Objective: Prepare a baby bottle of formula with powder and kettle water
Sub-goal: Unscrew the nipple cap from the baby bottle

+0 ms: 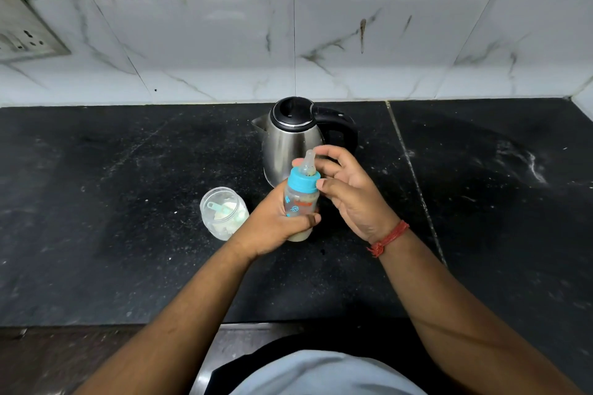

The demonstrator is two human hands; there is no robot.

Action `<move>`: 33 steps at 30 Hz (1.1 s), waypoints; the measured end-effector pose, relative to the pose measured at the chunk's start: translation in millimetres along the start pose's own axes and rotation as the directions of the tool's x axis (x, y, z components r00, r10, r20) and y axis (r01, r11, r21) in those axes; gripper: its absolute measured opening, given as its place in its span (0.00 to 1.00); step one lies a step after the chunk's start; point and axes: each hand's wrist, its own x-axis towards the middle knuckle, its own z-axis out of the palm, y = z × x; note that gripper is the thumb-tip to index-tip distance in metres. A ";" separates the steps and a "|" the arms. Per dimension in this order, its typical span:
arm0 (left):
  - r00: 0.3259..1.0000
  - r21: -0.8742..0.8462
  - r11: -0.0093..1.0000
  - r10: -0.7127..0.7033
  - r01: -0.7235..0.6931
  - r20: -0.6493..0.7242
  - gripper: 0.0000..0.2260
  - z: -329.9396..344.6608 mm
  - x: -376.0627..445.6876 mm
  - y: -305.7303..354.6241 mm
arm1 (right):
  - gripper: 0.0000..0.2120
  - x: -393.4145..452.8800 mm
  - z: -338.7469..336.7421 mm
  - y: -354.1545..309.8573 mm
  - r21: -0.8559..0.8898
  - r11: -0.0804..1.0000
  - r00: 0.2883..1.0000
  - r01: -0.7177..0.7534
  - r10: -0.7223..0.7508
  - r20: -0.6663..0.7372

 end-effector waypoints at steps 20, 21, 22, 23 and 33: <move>0.999 0.014 1.000 0.007 -0.008 0.044 0.20 -1.3 7.2 2.7 | 0.34 5.8 0.2 -5.4 -0.168 0.986 1.000 0.023 -0.020 0.020; 0.999 0.023 1.000 0.011 -0.012 0.052 0.20 -1.5 7.8 3.1 | 0.33 6.7 -0.5 -4.6 -0.190 0.981 1.000 0.026 -0.023 0.018; 0.998 0.028 0.999 0.015 -0.017 0.057 0.20 -1.5 8.3 3.3 | 0.31 7.3 -1.2 -4.3 -0.210 0.977 1.000 0.030 -0.027 0.016; 0.998 0.030 0.999 0.018 -0.020 0.058 0.20 -1.5 9.0 3.2 | 0.30 7.8 -1.8 -4.2 -0.223 0.974 0.999 0.035 -0.033 0.015; 0.999 0.014 1.000 0.012 -0.013 0.051 0.18 -0.7 12.2 1.3 | 0.33 6.3 -4.5 -8.2 -0.112 0.993 0.999 0.021 -0.015 0.052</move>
